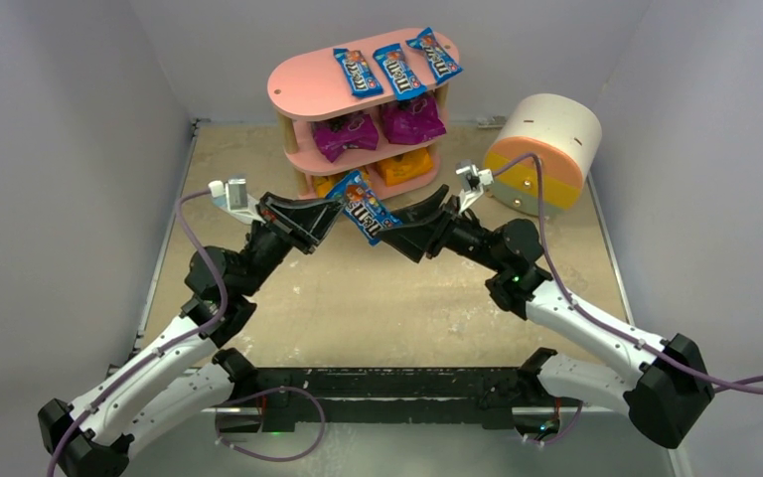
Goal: Place and organize the candy bags onto the shelf
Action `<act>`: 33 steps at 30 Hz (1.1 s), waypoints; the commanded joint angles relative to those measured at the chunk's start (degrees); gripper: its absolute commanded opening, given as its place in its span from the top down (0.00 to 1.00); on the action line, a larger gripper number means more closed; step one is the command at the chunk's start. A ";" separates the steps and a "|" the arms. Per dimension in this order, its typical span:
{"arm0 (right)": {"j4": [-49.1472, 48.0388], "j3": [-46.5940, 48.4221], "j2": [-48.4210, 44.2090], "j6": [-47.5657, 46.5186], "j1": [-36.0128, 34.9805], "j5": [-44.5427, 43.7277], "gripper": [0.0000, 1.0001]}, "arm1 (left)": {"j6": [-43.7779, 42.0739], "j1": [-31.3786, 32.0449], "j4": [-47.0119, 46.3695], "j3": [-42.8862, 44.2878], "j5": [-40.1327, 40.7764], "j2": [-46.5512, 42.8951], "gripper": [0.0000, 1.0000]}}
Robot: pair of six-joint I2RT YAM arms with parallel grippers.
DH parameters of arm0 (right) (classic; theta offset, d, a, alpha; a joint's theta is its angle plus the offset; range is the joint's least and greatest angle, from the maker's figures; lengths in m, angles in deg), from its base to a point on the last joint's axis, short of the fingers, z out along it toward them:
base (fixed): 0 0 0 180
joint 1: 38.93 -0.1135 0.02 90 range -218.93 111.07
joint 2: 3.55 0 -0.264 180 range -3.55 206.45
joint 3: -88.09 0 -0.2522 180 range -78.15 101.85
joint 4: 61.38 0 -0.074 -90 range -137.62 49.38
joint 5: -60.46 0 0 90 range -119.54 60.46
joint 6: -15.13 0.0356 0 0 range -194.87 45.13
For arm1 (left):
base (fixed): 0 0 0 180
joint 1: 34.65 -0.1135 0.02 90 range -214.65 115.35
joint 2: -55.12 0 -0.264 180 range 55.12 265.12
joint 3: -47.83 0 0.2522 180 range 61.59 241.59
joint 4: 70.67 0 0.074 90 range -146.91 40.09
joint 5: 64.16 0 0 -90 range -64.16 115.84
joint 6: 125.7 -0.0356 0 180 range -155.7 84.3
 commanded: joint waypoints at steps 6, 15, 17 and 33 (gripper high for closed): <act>-3.58 2.87 0.08 2.95 -0.03 1.87 0.68 | -1.03 0.19 0.07 -0.06 5.27 -0.87 1.00; 3.75 7.58 0.84 1.92 -0.03 -2.64 1.00 | -6.35 0.17 10.11 3.76 10.85 -0.83 0.26; 10.75 12.15 1.88 -0.31 -0.03 -5.72 1.00 | -8.39 0.23 17.92 5.52 17.41 -1.89 0.19; 32.15 53.20 30.08 -8.31 -0.03 -21.21 1.00 | 3.42 0.17 60.72 2.79 50.95 -18.38 0.08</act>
